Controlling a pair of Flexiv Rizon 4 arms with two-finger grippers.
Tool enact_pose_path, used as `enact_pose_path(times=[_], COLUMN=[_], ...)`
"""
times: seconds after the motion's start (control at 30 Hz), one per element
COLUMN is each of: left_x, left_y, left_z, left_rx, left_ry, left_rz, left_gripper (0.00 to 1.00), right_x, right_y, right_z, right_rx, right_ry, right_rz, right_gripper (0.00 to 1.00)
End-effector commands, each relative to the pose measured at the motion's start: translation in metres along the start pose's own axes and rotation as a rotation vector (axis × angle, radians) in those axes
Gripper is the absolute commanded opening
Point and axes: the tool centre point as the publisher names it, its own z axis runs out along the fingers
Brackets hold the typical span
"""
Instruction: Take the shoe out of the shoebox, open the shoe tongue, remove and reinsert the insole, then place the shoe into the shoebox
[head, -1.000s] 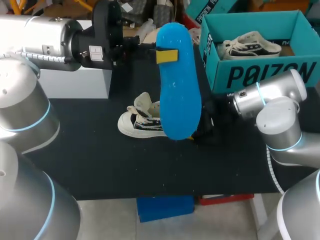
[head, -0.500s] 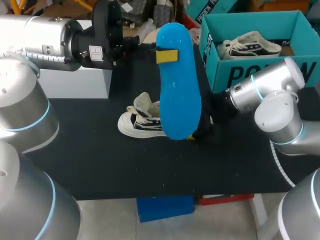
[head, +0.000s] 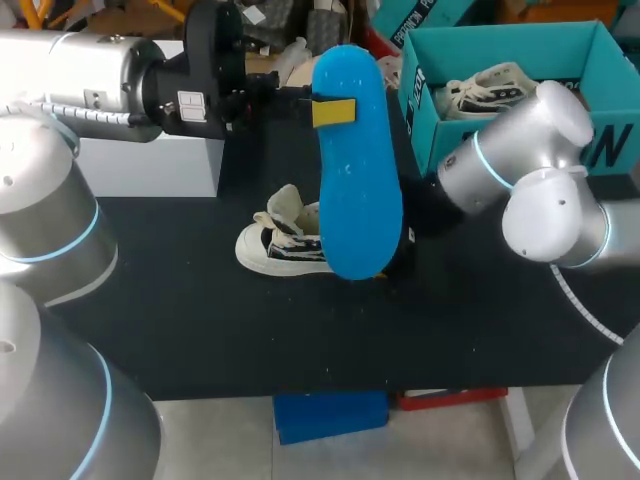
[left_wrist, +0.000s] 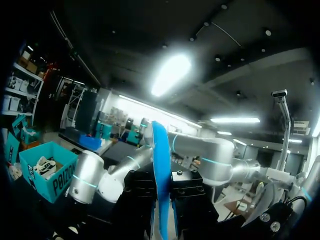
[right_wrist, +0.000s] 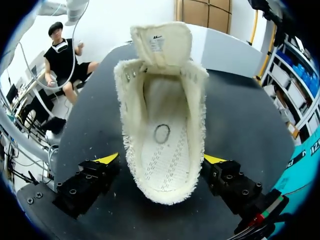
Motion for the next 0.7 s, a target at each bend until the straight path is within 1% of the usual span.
enact_pose_path(times=[0.03, 0.13, 0.27, 0.33, 0.7], left_x=[0.0, 0.0, 0.0, 0.0, 0.0], left_y=[0.001, 0.001, 0.001, 0.001, 0.001], left_z=[0.002, 0.002, 0.002, 0.002, 0.002], left_rx=[0.003, 0.003, 0.003, 0.003, 0.003], left_ry=[-0.004, -0.004, -0.004, -0.004, -0.004], left_rz=[0.001, 0.001, 0.001, 0.001, 0.001], left_gripper=[0.0, 0.0, 0.0, 0.0, 0.0], right_x=[0.001, 0.002, 0.002, 0.002, 0.002], right_y=[0.009, 0.011, 0.014, 0.018, 0.021], right_z=[-0.003, -0.003, -0.001, 0.001, 0.005], right_rx=[0.291, 0.351, 0.405, 0.435, 0.513], right_ry=[-0.016, -0.02, -0.024, -0.022, -0.005], right_rz=[0.008, 0.02, 0.031, 0.029, 0.025], right_gripper=[1.0, 1.0, 1.0, 1.0, 1.0])
